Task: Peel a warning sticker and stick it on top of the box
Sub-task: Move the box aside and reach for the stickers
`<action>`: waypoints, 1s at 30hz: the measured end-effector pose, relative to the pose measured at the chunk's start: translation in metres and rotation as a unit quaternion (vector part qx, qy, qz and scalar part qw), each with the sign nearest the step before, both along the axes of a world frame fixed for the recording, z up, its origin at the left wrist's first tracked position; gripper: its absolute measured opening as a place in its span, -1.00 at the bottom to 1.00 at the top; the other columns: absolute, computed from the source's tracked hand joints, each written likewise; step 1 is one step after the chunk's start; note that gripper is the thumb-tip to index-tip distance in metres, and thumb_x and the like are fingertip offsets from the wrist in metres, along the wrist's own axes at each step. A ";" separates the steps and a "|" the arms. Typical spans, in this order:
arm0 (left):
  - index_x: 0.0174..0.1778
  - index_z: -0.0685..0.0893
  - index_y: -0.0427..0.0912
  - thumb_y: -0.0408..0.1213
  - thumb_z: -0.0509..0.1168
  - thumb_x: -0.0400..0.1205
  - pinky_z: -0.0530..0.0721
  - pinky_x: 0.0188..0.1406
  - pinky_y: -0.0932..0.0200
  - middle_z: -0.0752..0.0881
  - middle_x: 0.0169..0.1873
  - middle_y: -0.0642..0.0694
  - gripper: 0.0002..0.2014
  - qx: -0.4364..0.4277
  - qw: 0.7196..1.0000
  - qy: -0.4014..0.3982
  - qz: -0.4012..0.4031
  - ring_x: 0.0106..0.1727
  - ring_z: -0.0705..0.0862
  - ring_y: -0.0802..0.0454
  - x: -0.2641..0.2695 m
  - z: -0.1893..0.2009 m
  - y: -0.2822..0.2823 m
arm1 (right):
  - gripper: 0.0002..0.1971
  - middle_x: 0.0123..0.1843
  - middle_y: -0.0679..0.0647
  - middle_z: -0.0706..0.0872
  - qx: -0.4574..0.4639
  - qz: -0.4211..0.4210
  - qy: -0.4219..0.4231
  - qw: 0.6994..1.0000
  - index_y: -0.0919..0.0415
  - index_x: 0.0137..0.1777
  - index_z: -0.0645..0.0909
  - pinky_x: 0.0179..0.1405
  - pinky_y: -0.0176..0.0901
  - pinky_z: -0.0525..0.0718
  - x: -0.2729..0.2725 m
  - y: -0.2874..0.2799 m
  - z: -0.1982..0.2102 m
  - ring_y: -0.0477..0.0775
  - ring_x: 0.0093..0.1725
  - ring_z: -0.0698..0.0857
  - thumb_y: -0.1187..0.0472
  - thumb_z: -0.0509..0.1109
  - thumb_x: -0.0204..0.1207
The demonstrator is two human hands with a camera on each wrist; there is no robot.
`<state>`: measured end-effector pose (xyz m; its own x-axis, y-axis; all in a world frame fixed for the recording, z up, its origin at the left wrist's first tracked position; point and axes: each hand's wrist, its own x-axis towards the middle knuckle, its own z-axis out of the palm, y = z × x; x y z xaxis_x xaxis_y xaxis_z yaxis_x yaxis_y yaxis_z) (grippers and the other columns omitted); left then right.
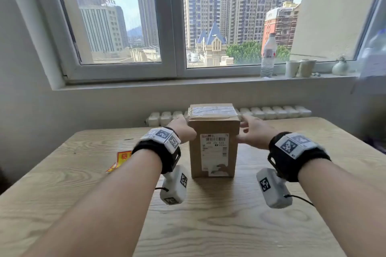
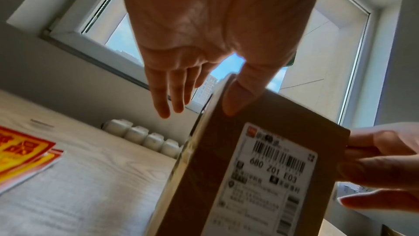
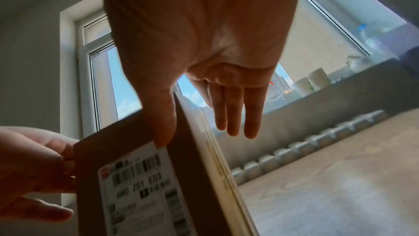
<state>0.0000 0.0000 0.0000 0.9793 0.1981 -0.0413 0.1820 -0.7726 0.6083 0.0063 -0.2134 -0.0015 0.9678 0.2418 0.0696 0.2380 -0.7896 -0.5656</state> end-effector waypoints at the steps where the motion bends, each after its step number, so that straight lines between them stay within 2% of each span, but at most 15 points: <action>1: 0.31 0.53 -0.25 -0.25 0.39 0.25 0.72 0.17 -0.02 0.73 0.15 -0.21 -0.36 -0.029 1.000 -0.003 -0.012 0.15 0.72 -0.13 0.003 -0.004 0.002 | -0.30 0.41 0.08 0.62 0.012 0.002 0.008 1.000 0.14 0.51 0.38 0.38 0.07 0.58 0.002 0.003 -0.004 0.12 0.38 0.60 -0.01 0.51 0.40; 3: 0.25 0.62 -0.19 -0.18 0.42 0.11 0.74 0.17 -0.02 0.76 0.13 -0.17 -0.30 -0.068 0.997 -0.009 -0.038 0.12 0.75 -0.08 0.010 -0.016 0.001 | -0.39 0.33 0.03 0.69 0.027 0.002 0.020 0.999 0.08 0.42 0.48 0.34 0.08 0.62 0.005 0.008 -0.016 0.09 0.34 0.65 -0.03 0.51 0.38; 4: 0.26 0.63 -0.19 -0.18 0.44 0.12 0.73 0.19 0.00 0.76 0.14 -0.15 -0.30 -0.087 0.995 -0.008 -0.038 0.13 0.74 -0.08 0.009 -0.019 -0.002 | -0.49 0.28 0.02 0.72 0.031 0.002 0.024 0.999 0.06 0.35 0.54 0.32 0.06 0.63 0.003 0.011 -0.021 0.08 0.31 0.67 -0.01 0.50 0.40; 7: 0.30 0.59 -0.23 -0.38 0.48 0.36 0.69 0.15 0.10 0.73 0.16 -0.17 -0.45 -0.137 0.990 -0.027 -0.035 0.18 0.72 -0.10 0.006 -0.023 -0.006 | -0.71 0.19 0.10 0.77 0.040 -0.008 0.001 0.999 0.10 0.20 0.64 0.24 0.05 0.65 -0.001 0.017 -0.026 0.13 0.22 0.69 0.05 0.41 0.51; 10: 0.26 0.61 -0.23 -0.38 0.47 0.39 0.66 -0.03 0.17 0.74 0.13 -0.17 -0.51 -0.145 0.989 -0.028 -0.032 0.12 0.72 -0.08 -0.001 -0.023 -0.005 | -0.70 0.21 0.14 0.77 0.021 -0.014 -0.005 1.000 0.14 0.20 0.66 0.24 0.08 0.64 -0.009 0.021 -0.023 0.16 0.23 0.68 0.03 0.37 0.55; 14: 0.18 0.65 -0.29 -0.30 0.45 0.29 0.62 -0.23 0.14 0.76 0.09 -0.29 -0.50 -0.138 0.990 -0.016 -0.037 -0.13 0.69 -0.10 -0.013 -0.022 -0.004 | -0.65 0.25 0.16 0.75 0.012 -0.019 -0.002 1.000 0.15 0.25 0.65 0.29 0.12 0.62 -0.021 0.020 -0.023 0.18 0.27 0.67 0.03 0.39 0.53; 16: 0.11 0.66 -0.35 -0.31 0.45 0.32 0.64 -0.19 0.10 0.76 0.04 -0.28 -0.57 -0.123 0.992 -0.003 -0.034 -0.14 0.66 -0.10 -0.020 -0.021 -0.003 | -0.55 0.29 0.15 0.73 0.027 -0.023 0.009 0.999 0.14 0.33 0.58 0.29 0.07 0.62 -0.025 0.019 -0.025 0.17 0.30 0.66 -0.01 0.44 0.48; 18: 0.05 0.60 -0.36 -0.33 0.48 0.34 0.67 -0.01 0.01 0.67 -0.03 -0.26 -0.61 -0.102 0.995 0.014 -0.021 -0.09 0.63 -0.11 -0.027 -0.022 0.003 | -0.20 0.44 0.17 0.61 0.085 -0.036 0.015 0.996 0.16 0.54 0.33 0.38 0.07 0.55 -0.030 0.018 -0.024 0.18 0.44 0.57 -0.13 0.51 0.37; 19: 0.15 0.57 -0.33 -0.33 0.49 0.35 0.67 0.09 -0.03 0.64 0.00 -0.26 -0.54 -0.084 0.996 0.021 -0.008 -0.02 0.63 -0.12 -0.028 -0.024 0.009 | -0.03 0.55 0.20 0.49 0.118 -0.047 -0.008 0.992 0.18 0.63 0.17 0.46 0.10 0.48 -0.033 0.018 -0.020 0.20 0.53 0.47 -0.21 0.52 0.32; 20: 0.30 0.52 -0.33 -0.33 0.49 0.37 0.66 0.18 -0.05 0.63 0.10 -0.28 -0.43 -0.064 0.998 0.026 0.006 0.06 0.62 -0.13 -0.031 -0.025 0.016 | 0.04 0.63 0.21 0.38 0.139 -0.060 -0.052 0.987 0.19 0.67 0.07 0.52 0.11 0.42 -0.037 0.019 -0.013 0.21 0.59 0.39 -0.24 0.49 0.33; 22: 0.53 0.36 -0.36 -0.36 0.44 0.43 0.61 0.27 0.00 0.57 0.37 -0.31 -0.27 -0.049 0.998 0.020 0.028 0.17 0.59 -0.12 -0.036 -0.026 0.033 | -0.12 0.62 0.20 0.37 0.155 -0.078 -0.168 0.970 0.20 0.66 0.15 0.47 0.04 0.41 -0.044 0.025 0.005 0.19 0.57 0.40 -0.14 0.44 0.44; 23: 0.58 0.31 -0.35 -0.38 0.41 0.47 0.59 0.25 0.06 0.54 0.42 -0.31 -0.26 -0.050 0.998 0.015 0.033 0.22 0.59 -0.13 -0.039 -0.027 0.042 | -0.25 0.57 0.19 0.44 0.149 -0.074 -0.227 0.960 0.20 0.61 0.26 0.40 -0.03 0.44 -0.048 0.030 0.014 0.18 0.51 0.46 -0.06 0.41 0.50; 25: 0.59 0.35 -0.28 -0.39 0.38 0.49 0.57 0.26 0.10 0.57 0.43 -0.27 -0.30 -0.051 0.998 0.005 0.048 0.36 0.60 -0.14 -0.049 -0.028 0.061 | -0.49 0.43 0.16 0.57 0.135 -0.042 -0.300 0.943 0.19 0.48 0.45 0.29 -0.13 0.50 -0.055 0.051 0.026 0.14 0.37 0.58 0.11 0.38 0.54; 27: 0.52 0.47 -0.20 -0.36 0.37 0.45 0.62 0.32 0.04 0.62 0.39 -0.24 -0.36 -0.052 0.996 -0.008 0.066 0.36 0.62 -0.12 -0.056 -0.031 0.080 | -0.63 0.29 0.14 0.66 0.129 0.015 -0.319 0.939 0.19 0.34 0.58 0.25 -0.07 0.65 -0.058 0.079 0.027 0.09 0.21 0.66 0.22 0.37 0.53; 30: 0.43 0.58 -0.10 -0.30 0.32 0.46 0.64 0.30 0.04 0.64 0.37 -0.17 -0.45 -0.039 0.994 -0.018 0.100 0.29 0.66 -0.11 -0.066 -0.035 0.109 | -0.75 0.07 0.10 0.77 0.107 0.098 -0.292 0.946 0.21 0.18 0.69 0.04 -0.03 0.77 -0.055 0.124 0.013 0.01 -0.05 0.74 0.28 0.40 0.50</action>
<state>-0.0658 0.1091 -0.0353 0.9220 0.3860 -0.0295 0.3034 -0.6731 0.6745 -0.0489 -0.0893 0.0113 0.6881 0.3319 0.6453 0.6880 -0.5811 -0.4348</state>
